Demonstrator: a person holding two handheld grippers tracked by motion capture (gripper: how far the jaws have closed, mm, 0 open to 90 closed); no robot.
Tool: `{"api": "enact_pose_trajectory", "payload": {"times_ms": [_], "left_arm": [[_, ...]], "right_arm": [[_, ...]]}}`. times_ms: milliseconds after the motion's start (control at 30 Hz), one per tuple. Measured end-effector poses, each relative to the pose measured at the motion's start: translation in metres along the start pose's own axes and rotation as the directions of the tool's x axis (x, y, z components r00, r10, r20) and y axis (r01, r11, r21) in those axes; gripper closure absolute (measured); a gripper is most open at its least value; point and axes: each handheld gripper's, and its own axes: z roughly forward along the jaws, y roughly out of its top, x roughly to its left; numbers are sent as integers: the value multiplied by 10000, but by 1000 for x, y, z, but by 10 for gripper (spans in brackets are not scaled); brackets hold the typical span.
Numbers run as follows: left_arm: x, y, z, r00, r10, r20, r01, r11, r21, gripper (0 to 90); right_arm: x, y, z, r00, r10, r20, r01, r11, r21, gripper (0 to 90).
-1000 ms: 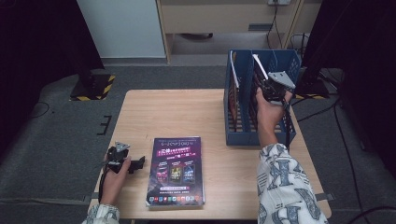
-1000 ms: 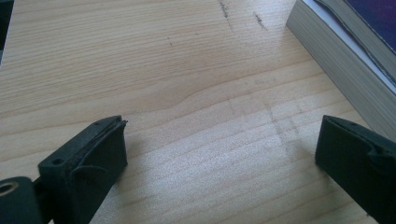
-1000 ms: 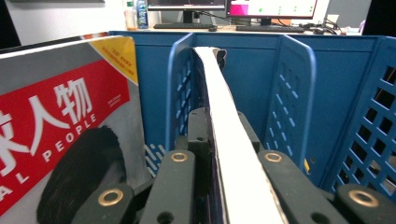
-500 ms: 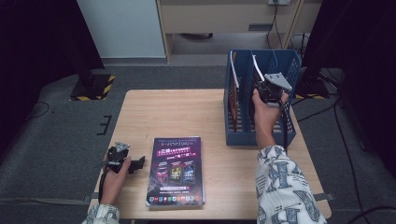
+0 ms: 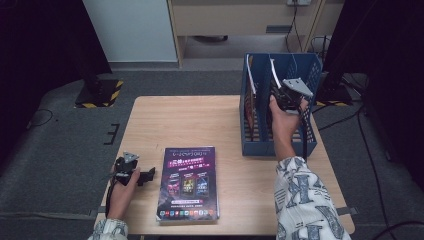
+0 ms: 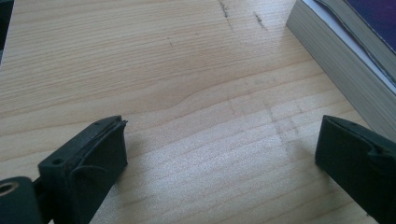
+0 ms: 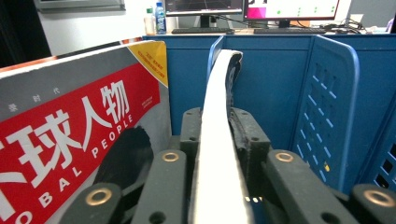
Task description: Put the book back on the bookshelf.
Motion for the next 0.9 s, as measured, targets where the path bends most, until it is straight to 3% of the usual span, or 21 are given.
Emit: {"api": "enact_pose_trajectory", "payload": {"times_ms": [433,767,900], "left_arm": [[0,0,0,10000,-1,1,1,10000,-2,12],[0,0,0,10000,7,-3,-7,10000,12,11],[0,0,0,10000,8,-5,-8,10000,16,11]], "right_arm": [[-1,2,-5,9995,-252,-189,253,9997,53,643],[0,-2,-14,9987,-164,-493,181,9992,357,392],[-2,-4,-20,9975,-78,-704,133,9969,770,306]]}}
